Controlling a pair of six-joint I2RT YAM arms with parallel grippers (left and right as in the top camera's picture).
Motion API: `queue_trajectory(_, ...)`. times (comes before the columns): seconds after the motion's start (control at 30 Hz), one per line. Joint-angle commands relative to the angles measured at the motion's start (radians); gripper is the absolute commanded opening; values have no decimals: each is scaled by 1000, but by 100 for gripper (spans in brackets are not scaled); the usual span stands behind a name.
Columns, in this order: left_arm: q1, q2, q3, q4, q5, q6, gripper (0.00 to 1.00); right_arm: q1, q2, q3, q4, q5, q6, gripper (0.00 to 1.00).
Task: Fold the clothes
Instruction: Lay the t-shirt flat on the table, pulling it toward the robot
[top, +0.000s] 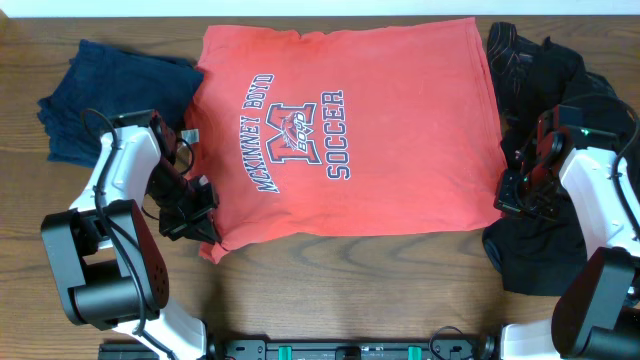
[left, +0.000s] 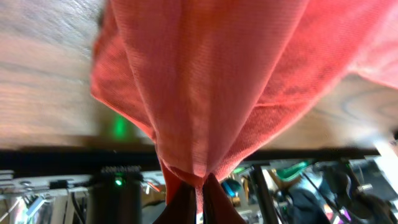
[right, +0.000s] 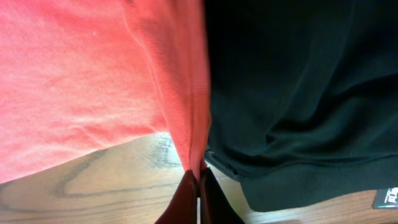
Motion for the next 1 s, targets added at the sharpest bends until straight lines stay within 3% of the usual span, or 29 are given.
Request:
queue_trajectory(0.0,10,-28,3,19,-50,-31,6,-11,-21,1,9,10,12,1)
queue_trajectory(0.2,37,-36,5,83,-63,-64,6,-16,-56,2,95,36,94,2)
queue_trajectory(0.23,38,-36,5,92,-63,-64,5,-19,-62,2,129,38,100,8)
queue_trajectory(0.3,39,-36,5,107,-63,-64,6,-19,-65,2,211,35,99,42)
queue_trajectory(0.33,38,-36,5,112,-63,-64,6,-19,-65,2,259,35,99,41)
queue_trajectory(0.47,38,-36,5,129,-63,-64,6,-19,-58,2,488,36,55,11)
queue_trajectory(0.57,38,-36,5,133,-63,-65,6,-19,-43,2,615,35,48,2)
queue_trajectory(0.97,38,-36,5,163,-62,-68,6,-84,237,2,729,38,-41,1)
